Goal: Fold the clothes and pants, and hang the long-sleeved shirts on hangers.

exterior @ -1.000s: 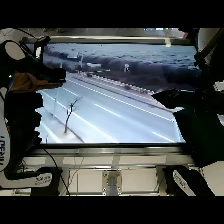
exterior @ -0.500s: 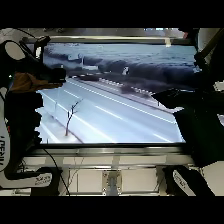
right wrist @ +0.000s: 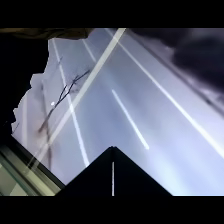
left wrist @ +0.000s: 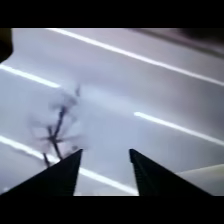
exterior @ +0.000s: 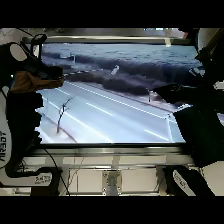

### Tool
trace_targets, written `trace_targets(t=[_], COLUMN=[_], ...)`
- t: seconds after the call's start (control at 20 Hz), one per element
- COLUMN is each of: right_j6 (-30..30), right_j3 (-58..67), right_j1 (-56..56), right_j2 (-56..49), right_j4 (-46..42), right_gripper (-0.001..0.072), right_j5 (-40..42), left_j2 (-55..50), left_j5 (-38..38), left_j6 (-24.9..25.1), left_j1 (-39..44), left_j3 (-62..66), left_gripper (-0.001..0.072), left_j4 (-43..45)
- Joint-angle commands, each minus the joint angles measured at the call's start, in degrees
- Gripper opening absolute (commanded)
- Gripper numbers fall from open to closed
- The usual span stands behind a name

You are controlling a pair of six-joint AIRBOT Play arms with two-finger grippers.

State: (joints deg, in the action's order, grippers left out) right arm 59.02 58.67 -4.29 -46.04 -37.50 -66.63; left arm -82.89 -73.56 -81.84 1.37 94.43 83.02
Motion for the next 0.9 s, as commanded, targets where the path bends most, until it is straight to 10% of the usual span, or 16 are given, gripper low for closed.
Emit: trace_targets(t=[0.0, 0.3, 0.45, 0.85], right_j6=[0.11, 0.92, 0.94, 3.06], right_j3=[0.04, 0.04, 0.04, 0.04], right_j1=[0.04, 0.04, 0.04, 0.04], right_j2=[-0.02, -0.02, -0.31, -0.9], right_j4=[0.2, 2.21, 3.39, 3.17], right_gripper=[0.0038, 0.0087, 0.0469, 0.0462], right_j5=[2.78, 4.48, 4.74, 9.73], left_j2=[-1.57, -2.45, -4.37, -16.9], left_j5=[2.64, 6.05, 5.53, -7.28], left_j6=[-5.16, -15.98, -15.87, -5.95], left_j1=[-2.73, -24.37, -35.41, -39.12], left_j3=[0.04, 0.04, 0.02, 0.0], left_gripper=[0.0671, 0.0695, 0.0699, 0.0699], left_j4=[24.44, 32.81, 17.94, 9.92])
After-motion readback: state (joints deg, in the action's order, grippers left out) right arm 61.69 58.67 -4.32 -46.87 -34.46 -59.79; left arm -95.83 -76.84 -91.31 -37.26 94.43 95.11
